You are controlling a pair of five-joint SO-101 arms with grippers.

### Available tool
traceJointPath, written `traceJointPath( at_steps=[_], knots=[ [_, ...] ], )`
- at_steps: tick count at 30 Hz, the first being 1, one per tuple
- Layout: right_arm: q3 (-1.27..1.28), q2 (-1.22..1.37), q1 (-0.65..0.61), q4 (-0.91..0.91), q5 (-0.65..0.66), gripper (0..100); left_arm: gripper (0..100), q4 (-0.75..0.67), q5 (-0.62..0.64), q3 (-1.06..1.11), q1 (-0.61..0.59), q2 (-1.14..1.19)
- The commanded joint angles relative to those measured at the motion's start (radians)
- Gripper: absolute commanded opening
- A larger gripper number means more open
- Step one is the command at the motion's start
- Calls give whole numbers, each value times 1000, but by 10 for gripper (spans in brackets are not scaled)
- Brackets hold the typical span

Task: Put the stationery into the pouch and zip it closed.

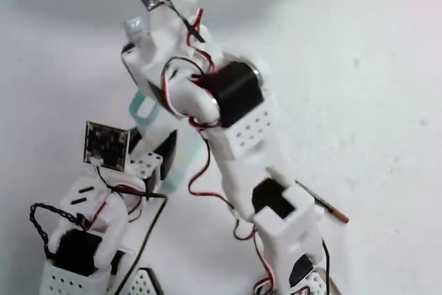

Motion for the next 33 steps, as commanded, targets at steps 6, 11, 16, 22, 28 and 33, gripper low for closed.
traceJointPath(
  at_steps=[6,11,16,22,28,33],
  knots=[
    [574,-418,-1,-231,41,17,207,-26,8,-3,1,-12],
    [930,-570,4,-568,91,17,207,-23,8,-3,-4,-12],
    [1324,-731,5,-885,157,17,207,-23,8,-3,-1,-12],
    [1625,-871,24,-1086,178,17,207,-25,8,-2,-1,-12],
    [1695,-944,42,-1095,167,25,207,-26,8,-2,-4,-12],
    [1692,-1015,41,-978,167,290,207,-26,8,-2,-5,-12]
  ],
)
